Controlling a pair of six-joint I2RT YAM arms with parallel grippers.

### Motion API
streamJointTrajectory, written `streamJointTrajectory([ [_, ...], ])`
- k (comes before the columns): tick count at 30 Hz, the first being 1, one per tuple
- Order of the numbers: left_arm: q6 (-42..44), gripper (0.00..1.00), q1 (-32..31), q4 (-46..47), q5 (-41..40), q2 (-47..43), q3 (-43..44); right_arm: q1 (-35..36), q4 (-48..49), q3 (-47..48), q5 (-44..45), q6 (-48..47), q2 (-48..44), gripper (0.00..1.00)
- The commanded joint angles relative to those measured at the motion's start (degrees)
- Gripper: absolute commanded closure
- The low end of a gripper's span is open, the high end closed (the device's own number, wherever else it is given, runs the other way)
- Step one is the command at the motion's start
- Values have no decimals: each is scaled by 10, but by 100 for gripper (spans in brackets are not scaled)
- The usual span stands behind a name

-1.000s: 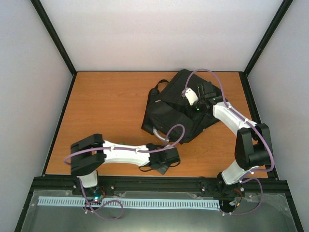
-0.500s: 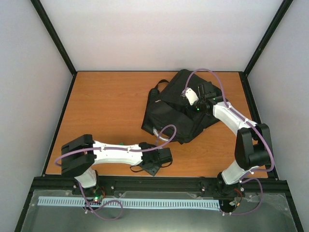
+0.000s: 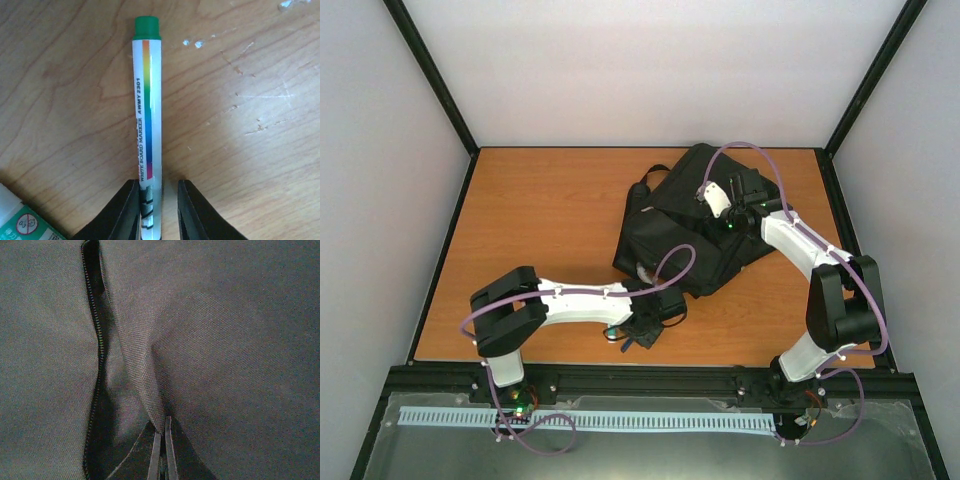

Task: Pack the student bag
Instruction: Pick up the stationery from the center of the board.

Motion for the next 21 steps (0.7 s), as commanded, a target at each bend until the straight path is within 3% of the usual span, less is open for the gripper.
streamJointTrajectory([
  [1, 22, 78, 7, 8, 19, 19, 17, -2, -10, 13, -19, 8, 1, 97],
  [7, 36, 92, 10, 2, 27, 22, 25, -2, -10, 13, -24, 8, 1, 97],
  [15, 43, 98, 12, -26, -31, -74, 98, -2, -10, 14, -34, 6, 1, 97],
  [21, 71, 98, 77, -3, -8, -68, 159, -2, -10, 12, -40, 4, -4, 97],
])
